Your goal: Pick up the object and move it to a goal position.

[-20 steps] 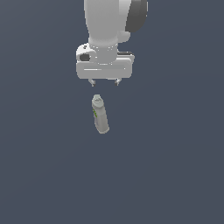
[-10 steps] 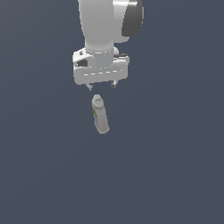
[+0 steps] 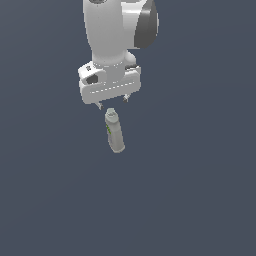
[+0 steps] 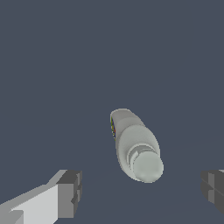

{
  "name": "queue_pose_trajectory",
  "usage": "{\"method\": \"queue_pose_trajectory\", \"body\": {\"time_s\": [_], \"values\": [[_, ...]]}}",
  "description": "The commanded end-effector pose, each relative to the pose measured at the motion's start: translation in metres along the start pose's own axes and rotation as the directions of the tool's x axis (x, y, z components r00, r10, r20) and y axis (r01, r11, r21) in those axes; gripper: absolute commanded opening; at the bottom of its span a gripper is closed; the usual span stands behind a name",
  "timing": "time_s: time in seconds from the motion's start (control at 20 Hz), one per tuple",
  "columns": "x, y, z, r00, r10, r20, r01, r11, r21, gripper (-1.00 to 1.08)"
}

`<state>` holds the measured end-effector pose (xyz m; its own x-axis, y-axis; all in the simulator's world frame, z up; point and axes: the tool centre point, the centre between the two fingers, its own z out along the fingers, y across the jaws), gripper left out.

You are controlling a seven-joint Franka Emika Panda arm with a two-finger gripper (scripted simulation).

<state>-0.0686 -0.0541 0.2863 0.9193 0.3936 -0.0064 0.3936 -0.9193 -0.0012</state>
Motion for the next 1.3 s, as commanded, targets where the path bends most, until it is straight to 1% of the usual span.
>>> {"method": "queue_pose_trajectory", "body": {"time_s": [0.0,0.35,0.7,1.25], "values": [[0.000,0.003,0.002,0.999,-0.035,-0.003,0.035,0.999,-0.001,1.00],[0.000,0.007,0.006,0.996,-0.087,-0.006,0.087,0.996,-0.002,1.00],[0.000,0.007,0.009,0.996,-0.088,-0.006,0.088,0.996,-0.002,1.00],[-0.001,0.007,0.051,0.996,-0.091,-0.006,0.091,0.996,-0.002,1.00]]}}
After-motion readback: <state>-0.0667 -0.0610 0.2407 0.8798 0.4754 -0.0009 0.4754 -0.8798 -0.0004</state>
